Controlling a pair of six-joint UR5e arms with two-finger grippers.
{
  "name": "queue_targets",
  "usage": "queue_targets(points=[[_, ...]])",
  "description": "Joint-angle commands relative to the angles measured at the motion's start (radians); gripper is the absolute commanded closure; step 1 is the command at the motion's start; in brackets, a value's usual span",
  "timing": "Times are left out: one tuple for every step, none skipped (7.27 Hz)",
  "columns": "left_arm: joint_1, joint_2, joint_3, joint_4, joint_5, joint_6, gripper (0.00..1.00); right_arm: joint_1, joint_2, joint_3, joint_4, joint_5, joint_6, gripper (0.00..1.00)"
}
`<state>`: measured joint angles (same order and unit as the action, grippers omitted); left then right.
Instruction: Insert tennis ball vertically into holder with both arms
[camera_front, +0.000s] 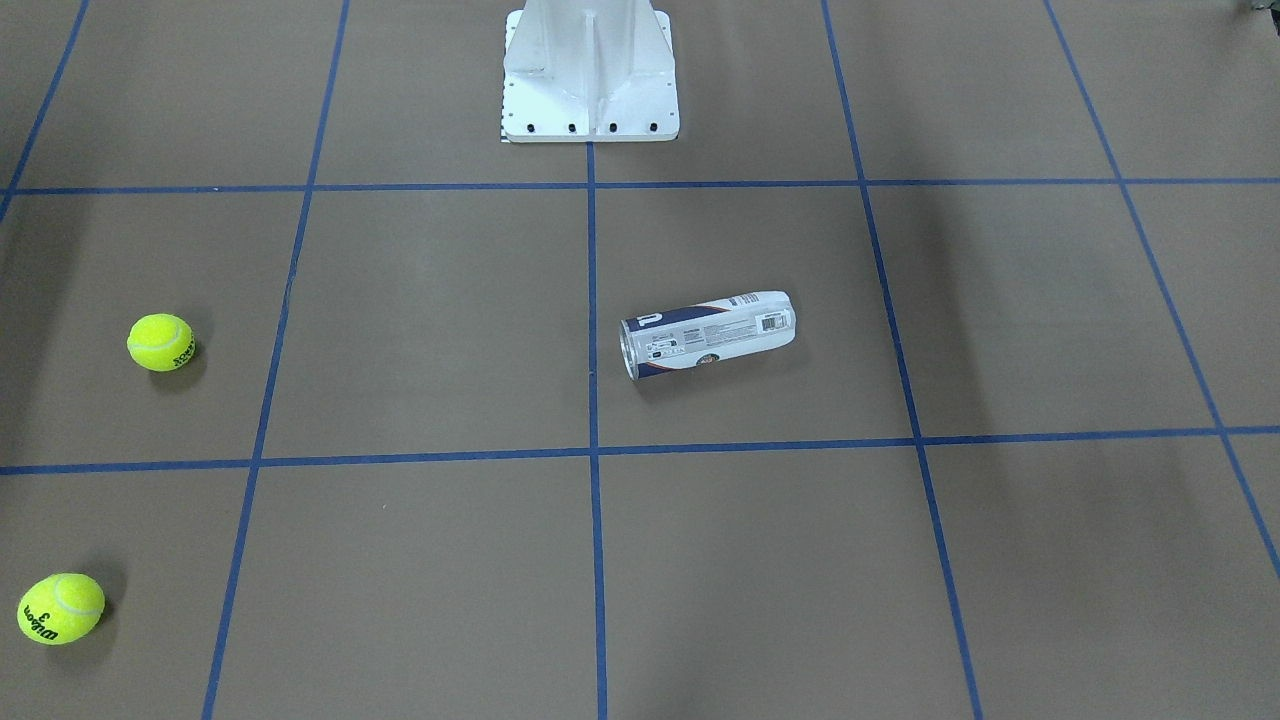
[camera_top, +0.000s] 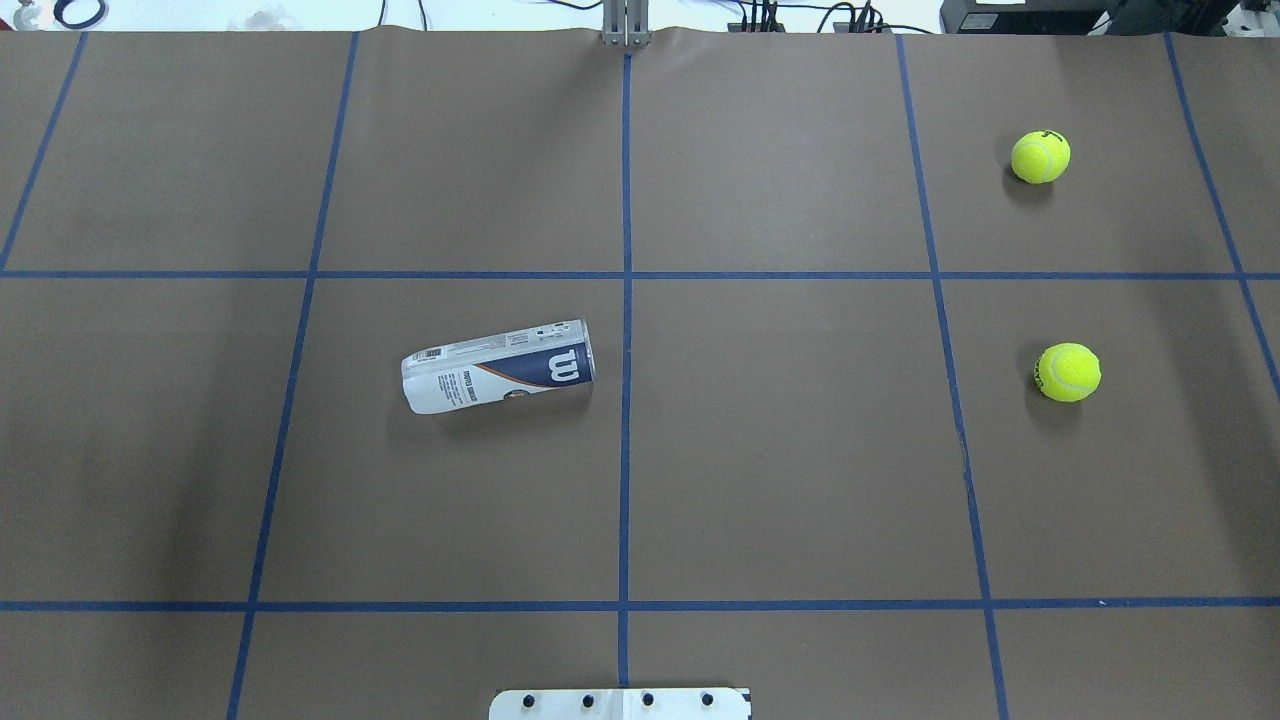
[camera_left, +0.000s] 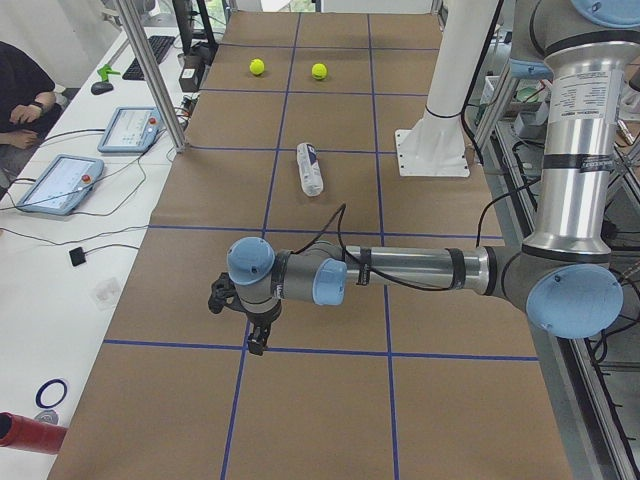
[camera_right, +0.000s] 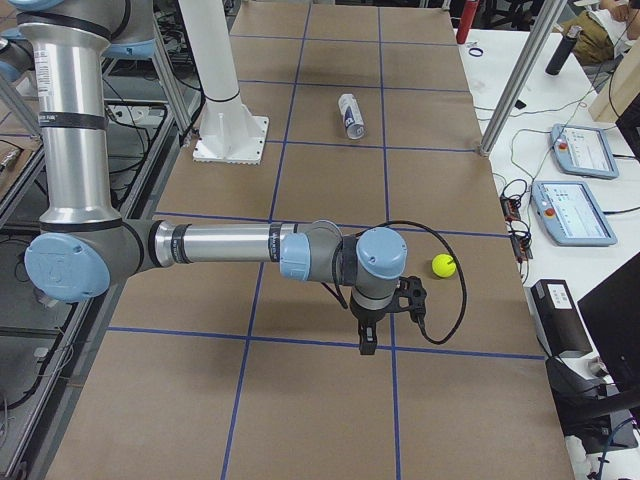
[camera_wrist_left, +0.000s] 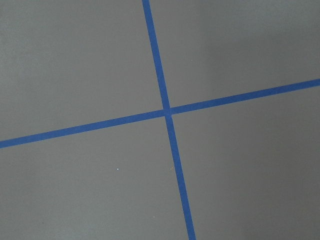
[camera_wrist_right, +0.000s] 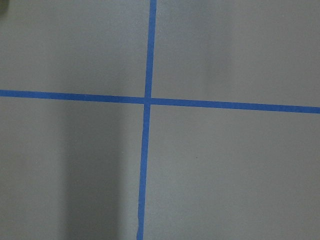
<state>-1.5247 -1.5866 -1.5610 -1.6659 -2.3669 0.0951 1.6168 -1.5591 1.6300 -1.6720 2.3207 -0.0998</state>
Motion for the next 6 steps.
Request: queue_targets(points=[[0.001,0.0,-0.001,0.0,0.0,0.0,0.0,0.0,-0.001,0.001,0.002,0.0,-0.001,0.01],[0.002,0.0,0.001,0.0,0.0,0.002,0.0,0.0,0.001,0.001,0.002,0.0,-0.001,0.01],[0.002,-0.001,-0.002,0.0,0.0,0.002,0.0,0.0,0.001,0.001,0.002,0.0,-0.001,0.01],[0.002,-0.004,-0.004,0.001,0.0,0.0,0.0,0.0,0.001,0.001,0.002,0.0,0.0,0.01],[0.002,-0.006,-0.005,0.003,0.0,0.0,0.0,0.0,0.001,0.002,0.002,0.0,0.0,0.01],[0.002,-0.007,-0.008,0.003,0.0,0.0,0.0,0.0,-0.001,0.004,0.002,0.0,0.0,0.01]])
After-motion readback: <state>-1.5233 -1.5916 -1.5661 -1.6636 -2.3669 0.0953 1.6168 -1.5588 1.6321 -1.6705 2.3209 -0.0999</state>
